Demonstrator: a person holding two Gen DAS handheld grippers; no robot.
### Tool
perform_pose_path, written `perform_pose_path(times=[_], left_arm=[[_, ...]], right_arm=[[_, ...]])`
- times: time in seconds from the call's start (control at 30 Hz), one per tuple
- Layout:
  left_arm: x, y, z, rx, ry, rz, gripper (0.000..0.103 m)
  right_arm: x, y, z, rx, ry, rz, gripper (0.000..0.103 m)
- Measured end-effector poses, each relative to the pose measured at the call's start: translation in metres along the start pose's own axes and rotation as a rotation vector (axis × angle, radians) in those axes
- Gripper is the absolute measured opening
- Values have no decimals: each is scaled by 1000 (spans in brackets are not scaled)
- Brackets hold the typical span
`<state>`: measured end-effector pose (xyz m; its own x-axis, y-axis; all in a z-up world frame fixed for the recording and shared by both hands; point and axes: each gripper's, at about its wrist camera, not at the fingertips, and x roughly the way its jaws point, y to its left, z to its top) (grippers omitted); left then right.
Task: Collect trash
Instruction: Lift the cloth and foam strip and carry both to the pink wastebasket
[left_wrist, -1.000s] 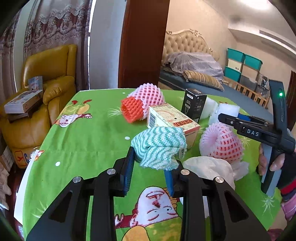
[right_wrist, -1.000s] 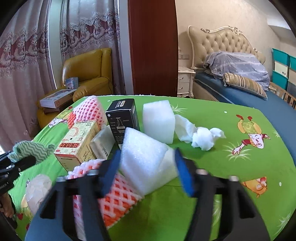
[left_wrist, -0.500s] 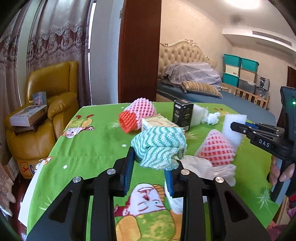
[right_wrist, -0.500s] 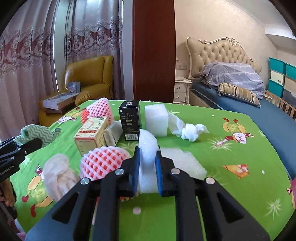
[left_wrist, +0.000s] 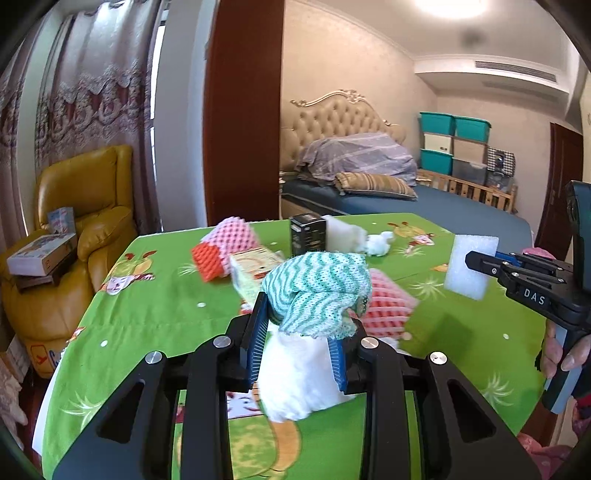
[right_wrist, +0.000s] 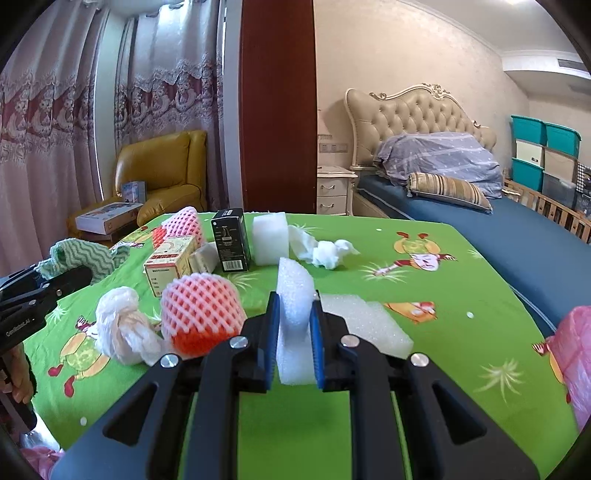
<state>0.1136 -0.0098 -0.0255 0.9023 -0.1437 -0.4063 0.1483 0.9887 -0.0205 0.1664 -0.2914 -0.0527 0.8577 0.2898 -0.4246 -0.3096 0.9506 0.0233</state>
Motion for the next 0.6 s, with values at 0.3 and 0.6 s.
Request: perform_pose_path(times=[0.3,0.6], left_arm=[[-1,-35,-4,45,1,-52,29],[-2,-73,-3,108,-29,-105,29]], right_arm=[[-24,-9,-19,4,-5,-15,16],[-52,-13,-25,-12,-45,-31,16]])
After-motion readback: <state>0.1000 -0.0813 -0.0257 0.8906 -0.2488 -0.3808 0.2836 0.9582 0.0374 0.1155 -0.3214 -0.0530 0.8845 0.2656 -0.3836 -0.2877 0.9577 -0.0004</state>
